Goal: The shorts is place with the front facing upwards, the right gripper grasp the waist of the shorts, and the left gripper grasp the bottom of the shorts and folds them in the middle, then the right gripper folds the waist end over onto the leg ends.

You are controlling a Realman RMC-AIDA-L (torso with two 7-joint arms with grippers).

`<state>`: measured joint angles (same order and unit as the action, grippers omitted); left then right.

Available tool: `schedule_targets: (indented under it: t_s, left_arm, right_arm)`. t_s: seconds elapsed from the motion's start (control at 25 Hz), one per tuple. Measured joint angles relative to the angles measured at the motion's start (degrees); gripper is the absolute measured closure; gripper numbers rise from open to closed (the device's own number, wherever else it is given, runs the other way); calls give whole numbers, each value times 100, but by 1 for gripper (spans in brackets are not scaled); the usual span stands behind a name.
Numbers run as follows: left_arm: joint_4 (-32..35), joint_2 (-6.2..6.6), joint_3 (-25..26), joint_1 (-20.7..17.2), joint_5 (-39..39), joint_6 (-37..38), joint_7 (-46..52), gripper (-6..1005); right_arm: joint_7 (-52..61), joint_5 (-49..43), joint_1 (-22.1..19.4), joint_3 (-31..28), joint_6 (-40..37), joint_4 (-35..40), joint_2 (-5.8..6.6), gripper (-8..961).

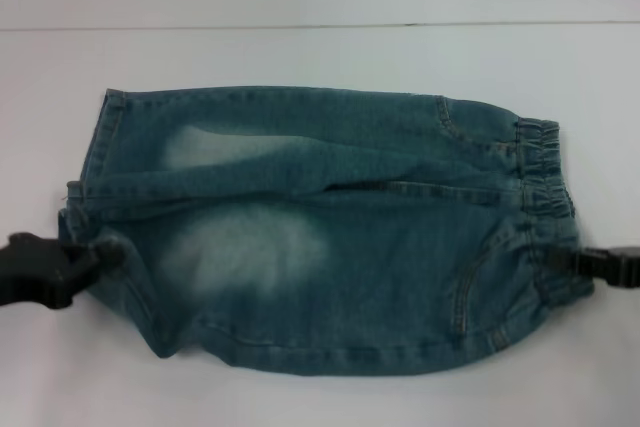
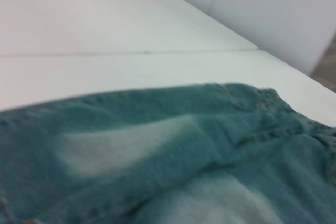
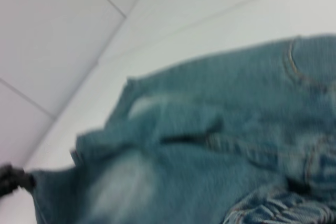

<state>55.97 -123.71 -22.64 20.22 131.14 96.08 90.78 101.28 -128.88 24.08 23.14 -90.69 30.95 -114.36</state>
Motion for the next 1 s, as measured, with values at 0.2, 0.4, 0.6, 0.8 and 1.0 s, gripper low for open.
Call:
schedule_targets:
  t_s: [0.2,0.4,0.6,0.8,1.0]
  left_arm:
    - [78,4,372,-5,-433,-264,-98,982]
    - [77,14,433,24,-811,-549,-146,981]
    - [72,14,446,88,-1000,-979,-163,980]
    - [-12,7,444,109,-1393,-1542,-157,981]
    - [-172,-6,423,229,-1560,-2006,-140,981]
  right_arm:
    - [122,689,24,-102,7,-48,19,897]
    - [313,1132,107,-102,254,-58,-42,898]
    - [397,1907,177,-100,638,-190,-133,898]
    - [365,2604,219,-99,1106,-445,-145,898]
    - [326,2919,313,-104,1485,-587,-157,897]
